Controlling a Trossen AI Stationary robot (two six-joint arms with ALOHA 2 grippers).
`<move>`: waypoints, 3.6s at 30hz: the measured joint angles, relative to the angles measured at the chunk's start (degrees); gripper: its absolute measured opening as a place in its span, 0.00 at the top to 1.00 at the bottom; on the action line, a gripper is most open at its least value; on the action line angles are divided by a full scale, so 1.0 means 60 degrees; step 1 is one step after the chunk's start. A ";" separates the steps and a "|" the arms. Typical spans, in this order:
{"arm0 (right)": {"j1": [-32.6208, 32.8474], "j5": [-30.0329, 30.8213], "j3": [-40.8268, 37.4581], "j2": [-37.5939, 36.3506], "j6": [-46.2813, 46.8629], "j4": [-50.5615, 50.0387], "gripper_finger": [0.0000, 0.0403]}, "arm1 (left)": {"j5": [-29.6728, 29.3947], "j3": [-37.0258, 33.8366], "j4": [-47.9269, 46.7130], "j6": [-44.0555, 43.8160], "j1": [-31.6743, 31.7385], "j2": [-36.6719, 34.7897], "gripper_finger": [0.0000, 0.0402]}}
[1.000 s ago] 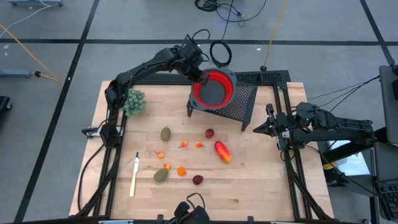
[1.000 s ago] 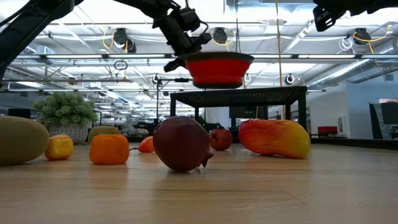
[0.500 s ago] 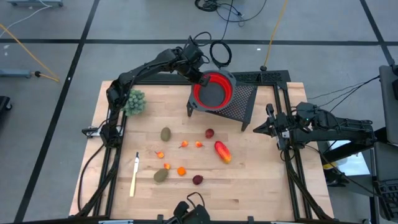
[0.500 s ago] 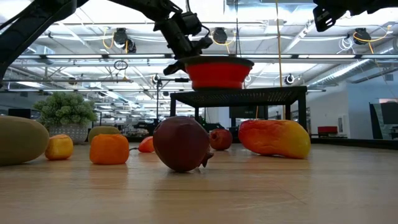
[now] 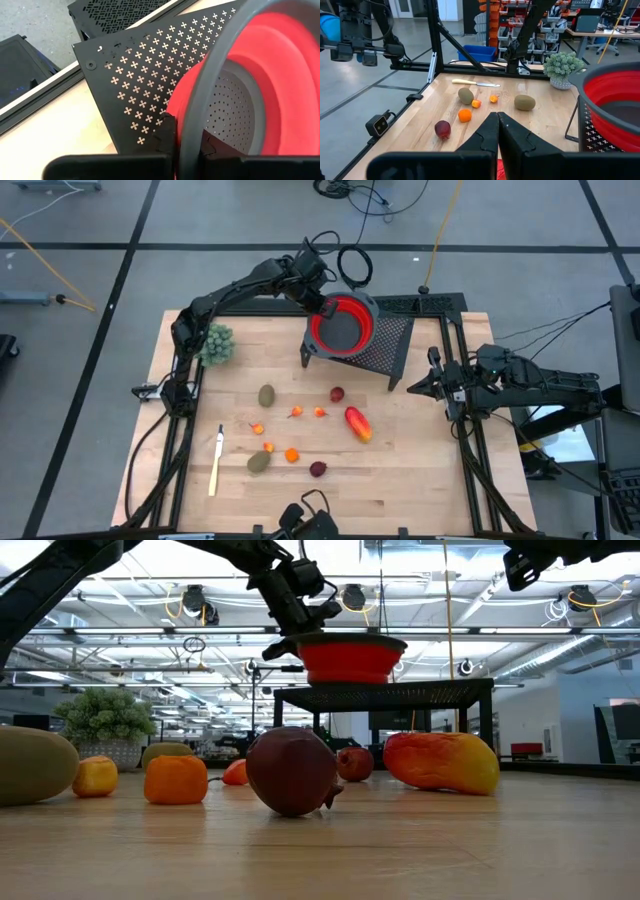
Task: Pick & Place Fruit
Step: Put the red strainer bowl on the shelf, then put the mango into the red strainer bowl on the shelf
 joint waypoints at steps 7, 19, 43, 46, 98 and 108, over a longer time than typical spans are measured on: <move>0.0001 0.0000 0.0000 0.0000 0.0001 0.0000 1.00 | -0.0033 0.0000 0.0003 0.0135 -0.0041 0.0000 0.82; -0.0002 0.0001 0.0000 0.0000 0.0274 0.0004 1.00 | -0.0893 0.0000 0.0003 0.0375 -0.0091 -0.0004 0.58; 0.0000 0.0004 0.0000 0.0002 0.0270 0.0007 1.00 | -0.1522 0.0007 -0.2501 0.0588 -0.0224 -0.2678 0.51; 0.0001 0.0004 0.0000 0.0000 0.0267 0.0004 1.00 | -0.1607 0.0007 -0.3505 0.0578 -0.0689 -0.3007 0.55; 0.0537 0.0588 0.0011 0.1601 0.1822 0.2469 1.00 | -0.3745 -0.6567 0.2301 0.0637 -0.5479 -0.7544 0.99; 0.2024 0.3170 0.0169 0.2882 0.2239 0.3685 1.00 | -0.3322 -0.9408 0.3509 0.1283 -0.5479 -1.0416 0.99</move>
